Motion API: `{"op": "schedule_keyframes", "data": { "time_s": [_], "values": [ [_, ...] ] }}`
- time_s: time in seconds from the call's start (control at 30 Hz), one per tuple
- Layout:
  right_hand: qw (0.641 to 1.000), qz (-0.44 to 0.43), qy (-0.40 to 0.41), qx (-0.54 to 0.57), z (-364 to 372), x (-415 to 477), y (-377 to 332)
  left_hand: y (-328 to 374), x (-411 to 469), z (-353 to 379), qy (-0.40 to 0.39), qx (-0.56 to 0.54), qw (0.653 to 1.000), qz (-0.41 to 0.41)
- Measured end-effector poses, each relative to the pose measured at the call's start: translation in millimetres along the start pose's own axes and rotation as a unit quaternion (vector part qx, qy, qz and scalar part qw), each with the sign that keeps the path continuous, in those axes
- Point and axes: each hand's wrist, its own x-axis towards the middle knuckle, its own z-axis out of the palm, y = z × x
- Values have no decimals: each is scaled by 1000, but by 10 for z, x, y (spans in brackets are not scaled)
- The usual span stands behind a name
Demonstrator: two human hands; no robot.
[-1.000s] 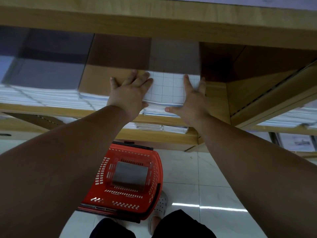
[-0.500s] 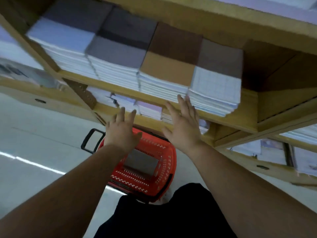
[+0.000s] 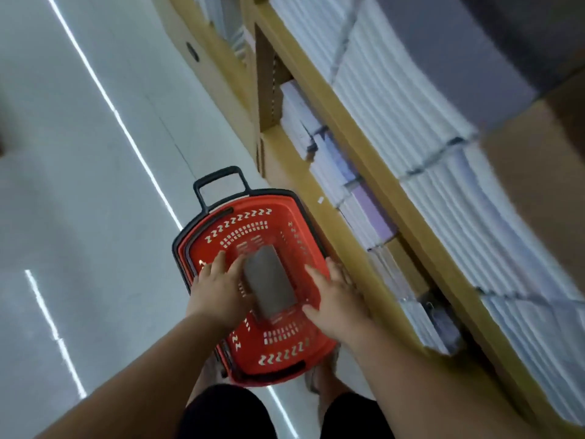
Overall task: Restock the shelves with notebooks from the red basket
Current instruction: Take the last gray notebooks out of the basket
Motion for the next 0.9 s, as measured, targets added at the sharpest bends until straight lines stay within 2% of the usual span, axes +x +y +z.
{"op": "schedule_keyframes", "data": {
  "time_s": [0.2,0.37,0.53,0.7,0.9],
  "values": [
    [998,-1,-66,-18,864,1278,362,-137,873,1154,-31,-133,986,-93],
    [996,4,-90,1,1775,2364,519,-409,1827,2177,-71,-174,971,-146],
    [994,9,-107,27,2457,3165,716,-598,2515,2936,-87,-245,952,-161],
    [990,31,-133,38,2939,3642,862,-707,2937,3475,-103,-388,882,-247],
    [980,75,-148,113,3271,3860,913,-732,3074,3758,-86,-481,830,-269]
  ]
}}
